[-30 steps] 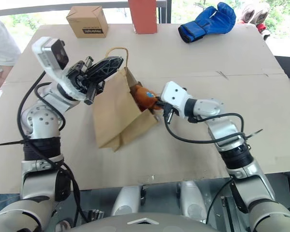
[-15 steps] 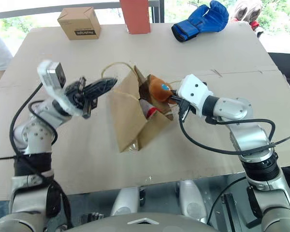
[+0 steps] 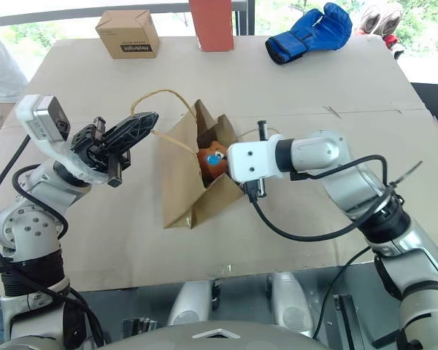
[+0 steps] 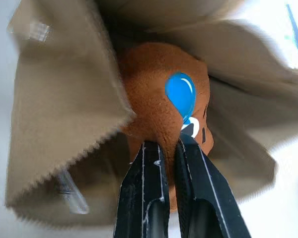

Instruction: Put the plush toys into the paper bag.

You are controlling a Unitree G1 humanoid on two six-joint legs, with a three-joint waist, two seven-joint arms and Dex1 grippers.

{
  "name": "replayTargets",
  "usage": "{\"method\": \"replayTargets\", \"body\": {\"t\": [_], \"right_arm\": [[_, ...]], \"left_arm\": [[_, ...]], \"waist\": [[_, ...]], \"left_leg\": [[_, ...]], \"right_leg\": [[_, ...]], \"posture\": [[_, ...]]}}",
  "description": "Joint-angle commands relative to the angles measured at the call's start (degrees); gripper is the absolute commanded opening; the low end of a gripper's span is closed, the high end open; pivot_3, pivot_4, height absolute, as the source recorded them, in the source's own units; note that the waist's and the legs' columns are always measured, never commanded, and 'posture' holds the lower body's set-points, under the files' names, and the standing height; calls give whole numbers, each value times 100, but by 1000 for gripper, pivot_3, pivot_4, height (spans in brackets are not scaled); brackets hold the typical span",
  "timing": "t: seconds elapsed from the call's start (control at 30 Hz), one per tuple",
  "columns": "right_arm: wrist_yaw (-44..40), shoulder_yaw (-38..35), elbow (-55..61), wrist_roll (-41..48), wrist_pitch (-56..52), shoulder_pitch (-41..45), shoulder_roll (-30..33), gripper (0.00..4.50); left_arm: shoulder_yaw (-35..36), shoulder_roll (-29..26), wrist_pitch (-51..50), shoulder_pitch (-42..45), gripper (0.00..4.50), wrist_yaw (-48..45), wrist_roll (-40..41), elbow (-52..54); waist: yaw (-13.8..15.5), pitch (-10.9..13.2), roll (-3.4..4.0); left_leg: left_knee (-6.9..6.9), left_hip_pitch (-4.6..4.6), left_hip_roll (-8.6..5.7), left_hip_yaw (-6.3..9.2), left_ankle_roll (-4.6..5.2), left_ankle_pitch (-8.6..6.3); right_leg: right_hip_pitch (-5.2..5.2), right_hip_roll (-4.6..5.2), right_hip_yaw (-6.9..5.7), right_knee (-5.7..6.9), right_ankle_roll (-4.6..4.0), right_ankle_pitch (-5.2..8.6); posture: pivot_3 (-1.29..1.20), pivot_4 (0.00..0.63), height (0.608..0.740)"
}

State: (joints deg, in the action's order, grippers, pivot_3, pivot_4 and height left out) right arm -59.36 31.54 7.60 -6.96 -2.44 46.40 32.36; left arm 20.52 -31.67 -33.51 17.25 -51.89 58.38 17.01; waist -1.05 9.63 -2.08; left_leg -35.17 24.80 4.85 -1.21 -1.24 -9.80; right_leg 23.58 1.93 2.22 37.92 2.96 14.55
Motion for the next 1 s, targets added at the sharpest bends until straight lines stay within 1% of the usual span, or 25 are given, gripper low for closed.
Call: {"method": "replayTargets", "body": {"t": [0.03, 0.1, 0.2, 0.27, 0.3, 0.37, 0.47, 0.5, 0.6, 0.67, 0.7, 0.77, 0.8, 0.83, 0.9, 0.93, 1.0], "right_arm": [[51, 189, -508, -327, 1123, 360, -371, 41], [69, 211, -741, -415, 1449, 461, -551, 41], [-106, -25, -760, -74, 1401, 329, -682, 849], [-5, -318, -524, 49, 1154, 118, -583, 1769], [-54, -461, -348, 173, 903, -19, -478, 2339], [-175, -726, 2, 462, 374, -296, -271, 3070], [-93, -1162, 479, 742, -372, -701, -8, 3070], [-46, -1361, 669, 901, -780, -862, 75, 3070], [211, -2068, 1301, 1664, -2703, -1327, 181, 3070], [548, -2593, 1709, 2305, -4331, -1702, 75, 3070], [749, -2871, 1857, 2637, -5219, -1857, -81, 3070], [1097, -3261, 2029, 3071, -6361, -1993, -352, 3070], [1291, -3509, 2041, 3269, -6860, -2009, -614, 3070], [1475, -3870, 1966, 3488, -7359, -1980, -1056, 3070], [1764, -4100, 1815, 3691, -7948, -1973, -1593, 3070], [1973, -4198, 1591, 3677, -8056, -1904, -1925, 3070], [2249, -4316, 1254, 3702, -7989, -1733, -2322, 3070]], "left_arm": [[-87, 28, 58, 172, 0, 52, 86, 195], [-144, 38, 92, 213, 0, 56, 55, 182], [-95, 4, 132, 138, 0, 45, 55, 217], [19, -49, 149, -6, 0, 30, 88, 265], [72, -68, 167, -69, 0, 43, 89, 289], [161, -82, 190, -147, 0, 77, 124, 343], [283, -113, 196, -243, 0, 100, 216, 408], [333, -129, 186, -284, 0, 89, 249, 429], [488, -188, 176, -397, 0, 48, 346, 480], [614, -262, 130, -484, 0, 16, 498, 505], [683, -299, 109, -539, 0, -1, 577, 515], [750, -348, 98, -626, 0, -6, 679, 538], [781, -370, 91, -681, 0, -19, 724, 560], [820, -390, 73, -743, 0, -32, 777, 585], [876, -424, 80, -849, 0, -61, 826, 616], [914, -442, 79, -899, 0, -58, 870, 635], [970, -476, 84, -980, 0, -66, 915, 658]], "waist": [[3, 0, 0], [10, 0, 0], [33, 0, 0], [37, 0, -1], [35, 0, 0], [50, 0, -1], [44, -1, -1], [43, -1, -1], [35, -1, -1], [35, -1, -2], [38, -2, -2], [24, -2, -3], [16, -2, -3], [11, -2, -3], [-11, -6, -8], [-5, -3, -4], [-4, -5, -8]], "left_leg": [[0, 0, 0, 0, 0, 0], [1, 2, 0, 1, 0, 0], [1, 4, 0, 1, 0, 0], [0, 4, 0, 1, -1, 0], [0, 4, 0, 1, -1, 0], [0, 4, 0, 1, -1, 0], [-1, 2, 0, 0, -1, 0], [-1, 1, 0, -1, -1, 0], [0, -1, 0, -1, -1, 0], [1, 0, 1, 0, -1, 0], [0, 0, 1, 0, -1, 0], [2, -2, 1, 0, -1, -1], [2, -1, 1, -1, -1, -1], [1, -2, 1, -2, -1, -1], [1, -3, 1, -3, -1, 0], [1, -4, 5, -1, -1, -1], [1, -3, 5, -2, -1, -1]], "right_leg": [[0, -1, 0, 0, 6, -4], [0, -1, 0, 0, 10, -7], [-1, 0, 0, -1, 10, -8], [-1, 0, 0, -1, 10, -7], [-2, 1, 0, -1, 9, -7], [-2, 2, -1, 0, 6, -6], [-2, 3, -1, 0, -3, -1], [-2, 2, 0, 1, -5, 1], [-2, 2, 1, 3, -6, 1], [-2, 2, 2, 3, -5, 0], [-2, 2, 2, 3, -6, 0], [-2, 3, 3, 4, -10, 3], [-1, 3, 6, 3, -11, 3], [0, 3, 6, 4, -12, 3], [0, 2, 8, 3, -13, 2], [0, -2, 8, 4, -15, 1], [1, -2, 8, 3, -15, 1]], "posture": [[0, 150, 740], [0, 150, 740], [0, 150, 740], [0, 150, 740], [0, 150, 740], [0, 150, 740], [0, 150, 740], [0, 150, 740], [0, 150, 740], [0, 150, 740], [0, 150, 740], [0, 150, 740], [0, 150, 740], [0, 150, 740], [0, 150, 740], [0, 150, 740], [0, 150, 740]]}}
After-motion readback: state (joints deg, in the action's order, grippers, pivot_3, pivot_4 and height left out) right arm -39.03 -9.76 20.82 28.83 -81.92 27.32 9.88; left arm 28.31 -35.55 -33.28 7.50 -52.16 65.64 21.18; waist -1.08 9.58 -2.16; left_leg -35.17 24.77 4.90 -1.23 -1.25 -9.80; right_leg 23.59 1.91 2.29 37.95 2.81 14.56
